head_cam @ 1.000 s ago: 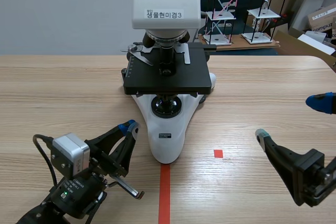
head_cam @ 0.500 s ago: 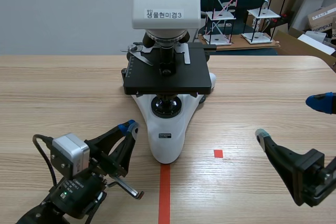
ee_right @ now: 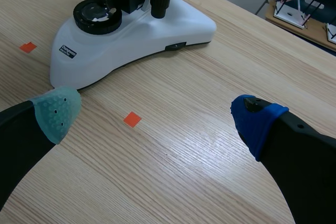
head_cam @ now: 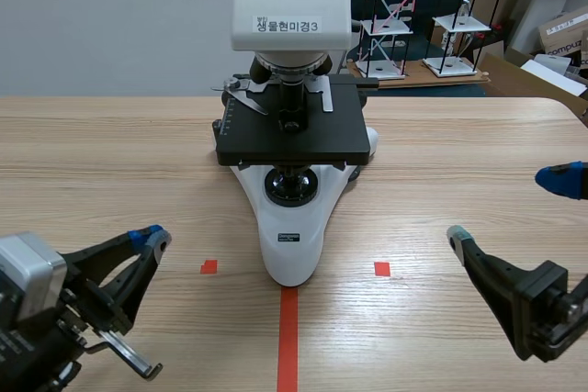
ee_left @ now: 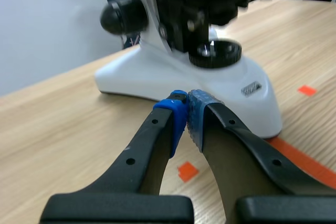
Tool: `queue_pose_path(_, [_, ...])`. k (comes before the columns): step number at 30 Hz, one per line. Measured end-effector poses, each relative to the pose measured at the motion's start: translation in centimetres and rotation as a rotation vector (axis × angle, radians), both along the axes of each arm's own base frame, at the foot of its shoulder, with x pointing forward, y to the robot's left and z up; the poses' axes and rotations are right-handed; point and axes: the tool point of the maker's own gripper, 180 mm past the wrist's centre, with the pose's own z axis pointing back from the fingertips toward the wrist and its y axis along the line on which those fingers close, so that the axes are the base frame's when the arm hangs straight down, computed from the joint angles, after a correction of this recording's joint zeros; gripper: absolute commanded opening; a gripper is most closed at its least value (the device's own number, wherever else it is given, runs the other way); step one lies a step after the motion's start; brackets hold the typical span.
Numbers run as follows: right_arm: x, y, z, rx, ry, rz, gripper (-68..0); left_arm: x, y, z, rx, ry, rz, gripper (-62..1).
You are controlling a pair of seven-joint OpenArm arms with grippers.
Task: Return to the home posture
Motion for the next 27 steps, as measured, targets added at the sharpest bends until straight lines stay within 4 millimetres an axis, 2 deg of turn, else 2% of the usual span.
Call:
queue_pose_path(5, [0.0,0.0,0.0,0.0,0.0,0.0,-4.5,-1.2,0.3,3.6,0.024,-0.026,0.012,-58.2])
queue_pose_path(9, [0.0,0.0,0.0,0.0,0.0,0.0,-4.5,-2.9,0.4,4.9,0.083,-0.034,-0.016,-58.1])
queue_pose_path(23, [0.0,0.0,0.0,0.0,0.0,0.0,-4.5,-7.1,2.0,5.3,0.175,0.039,-0.065,-58.0])
queue_pose_path(25, [0.0,0.0,0.0,0.0,0.0,0.0,-4.5,-7.4,2.2,5.8,0.164,0.018,-0.066,-54.0])
queue_pose_path(27, [0.0,0.0,0.0,0.0,0.0,0.0,-4.5,-7.8,2.3,6.7,0.136,-0.024,-0.075,-44.8])
